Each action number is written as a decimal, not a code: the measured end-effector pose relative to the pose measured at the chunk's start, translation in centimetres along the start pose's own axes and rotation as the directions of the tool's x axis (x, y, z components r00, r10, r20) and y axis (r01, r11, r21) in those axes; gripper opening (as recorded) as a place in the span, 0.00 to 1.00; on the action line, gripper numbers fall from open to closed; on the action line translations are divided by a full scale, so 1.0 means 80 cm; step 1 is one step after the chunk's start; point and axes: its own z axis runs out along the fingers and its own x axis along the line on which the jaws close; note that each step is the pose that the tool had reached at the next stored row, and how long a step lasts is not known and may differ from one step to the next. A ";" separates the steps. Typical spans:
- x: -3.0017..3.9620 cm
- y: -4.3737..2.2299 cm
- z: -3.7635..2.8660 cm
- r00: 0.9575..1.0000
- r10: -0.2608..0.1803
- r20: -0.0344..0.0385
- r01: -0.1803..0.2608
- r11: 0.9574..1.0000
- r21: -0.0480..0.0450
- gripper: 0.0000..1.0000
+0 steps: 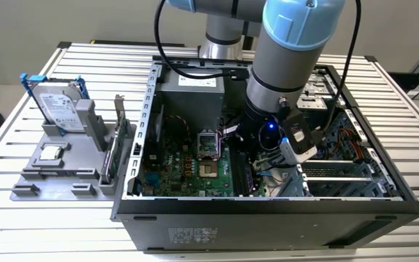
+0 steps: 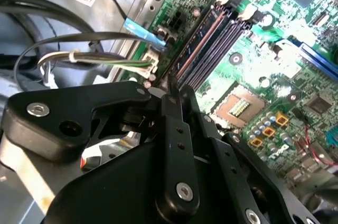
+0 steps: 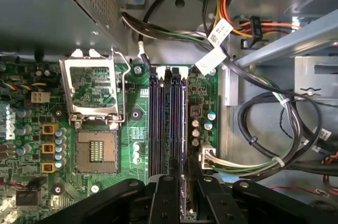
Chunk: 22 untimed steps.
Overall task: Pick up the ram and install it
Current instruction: 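Insert the ram into the slot, then press down the ram until it locks into place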
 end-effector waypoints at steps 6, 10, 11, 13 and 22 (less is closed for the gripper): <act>0.0000 0.0000 -0.0003 1.000 0.000 0.000 0.000 1.000 -0.007 0.00; 0.0000 0.0000 -0.0003 1.000 0.000 0.000 0.000 1.000 -0.012 0.00; 0.0000 0.0000 -0.0003 1.000 0.000 0.000 0.000 1.000 -0.013 0.00; 0.0000 0.0000 -0.0003 1.000 0.000 0.000 0.000 1.000 -0.015 0.00; 0.0023 -0.0001 -0.0002 1.000 0.001 0.001 -0.001 1.000 -0.024 0.00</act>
